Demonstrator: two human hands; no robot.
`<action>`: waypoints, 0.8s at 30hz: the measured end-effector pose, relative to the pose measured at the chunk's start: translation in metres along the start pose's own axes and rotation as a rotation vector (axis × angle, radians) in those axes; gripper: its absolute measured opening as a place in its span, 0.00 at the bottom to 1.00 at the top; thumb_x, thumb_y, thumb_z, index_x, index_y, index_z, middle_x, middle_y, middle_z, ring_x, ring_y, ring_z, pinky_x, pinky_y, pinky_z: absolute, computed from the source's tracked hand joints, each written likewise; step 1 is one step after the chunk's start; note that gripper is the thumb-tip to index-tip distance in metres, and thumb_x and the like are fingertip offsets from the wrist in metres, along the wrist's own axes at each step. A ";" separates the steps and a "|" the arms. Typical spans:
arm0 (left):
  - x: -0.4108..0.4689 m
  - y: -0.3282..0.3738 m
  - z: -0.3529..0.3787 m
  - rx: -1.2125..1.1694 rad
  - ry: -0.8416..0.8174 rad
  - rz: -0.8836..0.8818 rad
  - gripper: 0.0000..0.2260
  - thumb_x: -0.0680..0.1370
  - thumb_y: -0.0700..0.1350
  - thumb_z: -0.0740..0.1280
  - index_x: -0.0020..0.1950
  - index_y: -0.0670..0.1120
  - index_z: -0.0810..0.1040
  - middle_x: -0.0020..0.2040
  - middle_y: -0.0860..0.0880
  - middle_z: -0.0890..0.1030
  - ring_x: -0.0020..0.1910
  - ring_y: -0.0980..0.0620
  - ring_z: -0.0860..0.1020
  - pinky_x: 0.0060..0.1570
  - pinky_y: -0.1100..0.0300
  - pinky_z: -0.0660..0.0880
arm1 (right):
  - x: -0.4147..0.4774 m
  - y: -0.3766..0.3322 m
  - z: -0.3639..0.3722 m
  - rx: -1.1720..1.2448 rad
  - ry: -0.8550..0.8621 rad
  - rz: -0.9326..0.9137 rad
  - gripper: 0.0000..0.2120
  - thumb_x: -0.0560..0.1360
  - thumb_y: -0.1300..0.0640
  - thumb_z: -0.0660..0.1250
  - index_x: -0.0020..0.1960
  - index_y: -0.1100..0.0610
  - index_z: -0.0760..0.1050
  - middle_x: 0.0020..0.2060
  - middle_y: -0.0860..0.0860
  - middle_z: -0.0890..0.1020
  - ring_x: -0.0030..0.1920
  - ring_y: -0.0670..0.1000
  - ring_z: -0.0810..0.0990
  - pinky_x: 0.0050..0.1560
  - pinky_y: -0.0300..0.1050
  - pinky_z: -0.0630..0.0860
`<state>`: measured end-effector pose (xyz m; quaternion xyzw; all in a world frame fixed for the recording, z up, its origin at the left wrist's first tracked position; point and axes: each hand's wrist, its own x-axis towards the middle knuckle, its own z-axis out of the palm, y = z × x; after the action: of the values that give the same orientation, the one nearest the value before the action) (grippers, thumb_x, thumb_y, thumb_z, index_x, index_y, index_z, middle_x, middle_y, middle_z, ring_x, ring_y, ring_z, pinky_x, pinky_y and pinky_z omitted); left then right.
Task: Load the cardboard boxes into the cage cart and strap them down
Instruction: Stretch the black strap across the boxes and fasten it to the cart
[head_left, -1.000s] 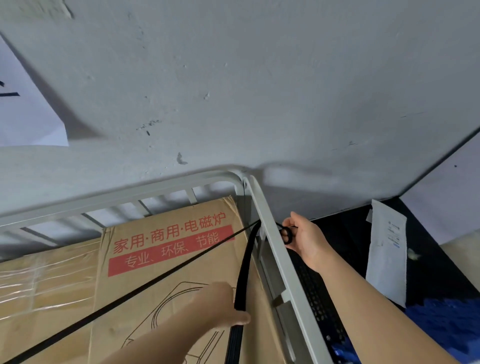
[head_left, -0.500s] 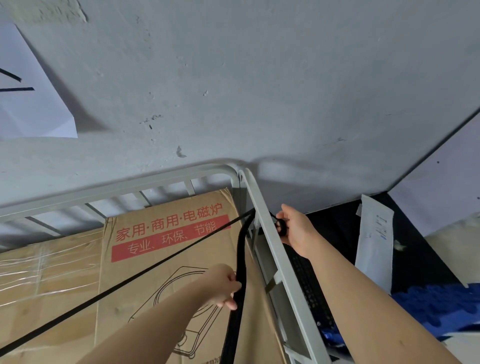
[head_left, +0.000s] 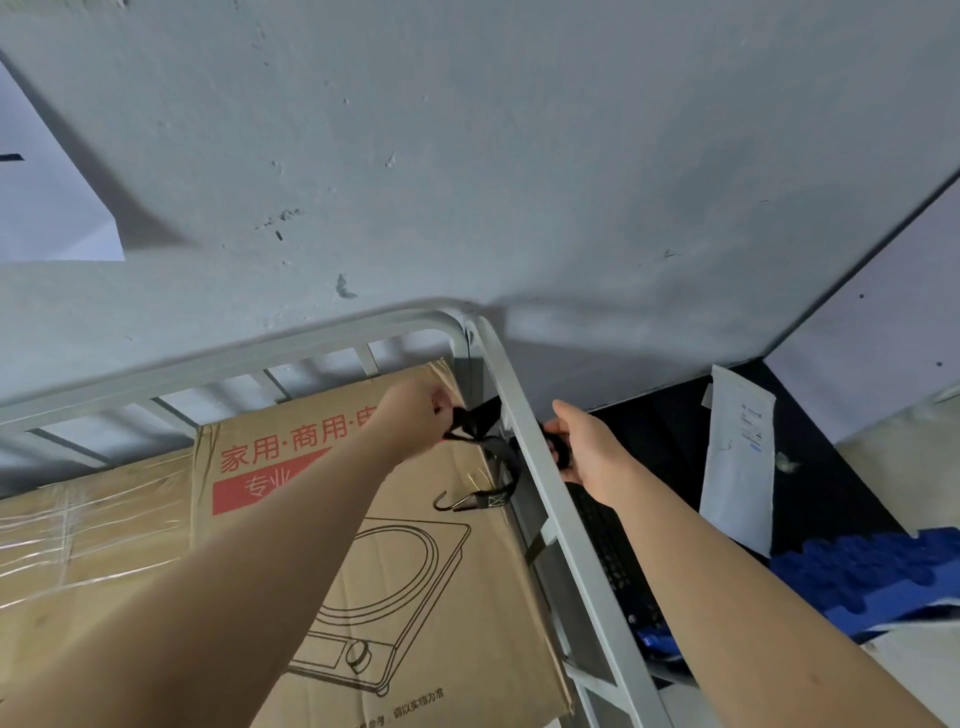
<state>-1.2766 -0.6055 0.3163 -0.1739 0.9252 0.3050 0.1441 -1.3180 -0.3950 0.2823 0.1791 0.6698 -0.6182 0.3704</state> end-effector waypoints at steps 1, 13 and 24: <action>-0.003 -0.007 0.006 0.123 -0.006 0.018 0.08 0.78 0.42 0.63 0.55 0.46 0.78 0.47 0.46 0.81 0.39 0.50 0.78 0.37 0.56 0.77 | 0.000 0.000 0.000 0.020 0.012 -0.002 0.16 0.80 0.46 0.56 0.48 0.59 0.71 0.29 0.51 0.72 0.28 0.48 0.69 0.40 0.46 0.73; -0.041 -0.012 0.067 -0.115 0.095 0.187 0.11 0.76 0.46 0.69 0.58 0.51 0.79 0.50 0.56 0.77 0.53 0.56 0.76 0.51 0.66 0.70 | -0.011 0.014 -0.008 0.047 0.135 -0.134 0.12 0.79 0.53 0.58 0.44 0.59 0.74 0.30 0.51 0.70 0.30 0.48 0.65 0.47 0.51 0.67; -0.028 0.009 0.116 -0.548 -0.206 0.100 0.19 0.78 0.42 0.65 0.67 0.57 0.73 0.53 0.44 0.81 0.49 0.45 0.79 0.53 0.51 0.76 | -0.028 0.015 -0.002 0.045 0.099 -0.196 0.15 0.79 0.58 0.57 0.35 0.59 0.68 0.28 0.50 0.66 0.30 0.47 0.63 0.39 0.44 0.65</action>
<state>-1.2361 -0.5211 0.2416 -0.1288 0.7962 0.5663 0.1697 -1.2893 -0.3844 0.2919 0.1514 0.6874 -0.6566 0.2708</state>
